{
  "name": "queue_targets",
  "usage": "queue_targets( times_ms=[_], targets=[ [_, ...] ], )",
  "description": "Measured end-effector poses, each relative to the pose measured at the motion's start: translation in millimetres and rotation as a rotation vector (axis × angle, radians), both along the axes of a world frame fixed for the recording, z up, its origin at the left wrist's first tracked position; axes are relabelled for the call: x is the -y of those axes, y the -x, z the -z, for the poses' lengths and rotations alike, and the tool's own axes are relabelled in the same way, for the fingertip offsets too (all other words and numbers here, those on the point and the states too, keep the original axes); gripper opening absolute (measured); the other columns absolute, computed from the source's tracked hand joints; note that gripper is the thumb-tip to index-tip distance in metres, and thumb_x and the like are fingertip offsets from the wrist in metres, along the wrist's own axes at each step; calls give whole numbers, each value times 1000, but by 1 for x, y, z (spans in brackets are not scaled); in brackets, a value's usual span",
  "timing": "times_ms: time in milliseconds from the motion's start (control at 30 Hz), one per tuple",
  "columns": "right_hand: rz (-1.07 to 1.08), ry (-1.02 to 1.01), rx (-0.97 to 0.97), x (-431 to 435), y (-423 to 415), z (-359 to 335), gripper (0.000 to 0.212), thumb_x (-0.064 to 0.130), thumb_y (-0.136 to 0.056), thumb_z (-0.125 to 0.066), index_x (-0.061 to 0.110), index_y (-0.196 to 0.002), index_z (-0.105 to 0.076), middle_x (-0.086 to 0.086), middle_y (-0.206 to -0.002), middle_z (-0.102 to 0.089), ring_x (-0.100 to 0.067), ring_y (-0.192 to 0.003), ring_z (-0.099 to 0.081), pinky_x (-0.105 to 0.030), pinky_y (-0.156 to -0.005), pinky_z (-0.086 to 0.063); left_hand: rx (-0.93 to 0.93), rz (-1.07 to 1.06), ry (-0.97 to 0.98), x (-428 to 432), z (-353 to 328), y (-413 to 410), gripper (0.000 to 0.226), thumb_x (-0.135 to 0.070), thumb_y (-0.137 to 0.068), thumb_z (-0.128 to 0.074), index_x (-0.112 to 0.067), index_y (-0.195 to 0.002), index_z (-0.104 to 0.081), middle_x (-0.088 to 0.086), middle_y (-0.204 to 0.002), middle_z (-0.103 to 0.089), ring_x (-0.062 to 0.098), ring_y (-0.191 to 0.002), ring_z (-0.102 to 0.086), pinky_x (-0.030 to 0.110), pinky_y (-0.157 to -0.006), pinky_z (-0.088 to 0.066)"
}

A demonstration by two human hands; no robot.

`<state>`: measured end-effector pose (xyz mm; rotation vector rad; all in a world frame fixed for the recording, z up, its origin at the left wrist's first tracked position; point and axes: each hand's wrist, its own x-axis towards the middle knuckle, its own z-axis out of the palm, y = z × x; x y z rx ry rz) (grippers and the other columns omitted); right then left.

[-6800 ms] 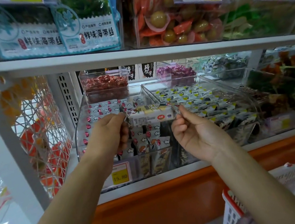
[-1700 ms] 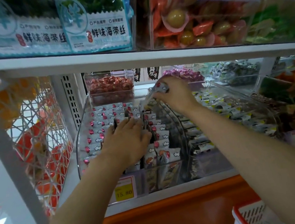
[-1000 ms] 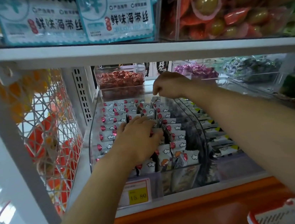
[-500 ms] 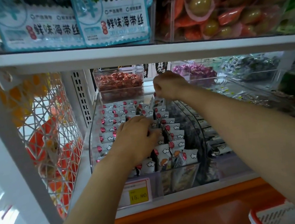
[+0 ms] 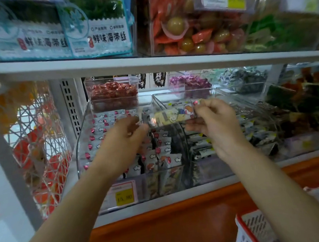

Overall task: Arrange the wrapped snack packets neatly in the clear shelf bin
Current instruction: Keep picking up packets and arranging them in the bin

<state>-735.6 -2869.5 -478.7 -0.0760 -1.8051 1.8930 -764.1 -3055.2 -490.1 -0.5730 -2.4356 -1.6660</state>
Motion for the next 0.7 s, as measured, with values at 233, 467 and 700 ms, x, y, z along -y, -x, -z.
queue_targets(
  times_ms=[233, 467, 700],
  targets=[
    [-201, 332, -6, 2, -26, 14, 18, 8, -91, -54, 6, -76, -63, -2, -71, -71, -16, -64, -66, -23, -57, -55, 327, 82, -424, -2, -1, -15, 18, -12, -95, -49, -1, -85, -60, 14, -84, -64, 11, -61, -64, 20, -54, -55],
    [-284, 386, -1, 1, -27, 20, 22, 8, -80, -59, 12, -63, -73, -5, -67, -70, -14, -61, -67, -21, -55, -55, 257, 34, -369, -4, 8, -14, 26, -25, -97, -46, -3, -91, -59, 8, -72, -62, 13, -58, -63, 22, -53, -53],
    [-231, 568, 74, -2, -22, 23, 13, 5, -91, -52, 3, -82, -61, -6, -60, -67, -13, -54, -66, -21, -49, -53, 333, 93, -546, -7, 5, -15, 24, -19, -94, -50, -7, -74, -55, 1, -62, -53, 6, -50, -50, 16, -49, -47]
  ],
)
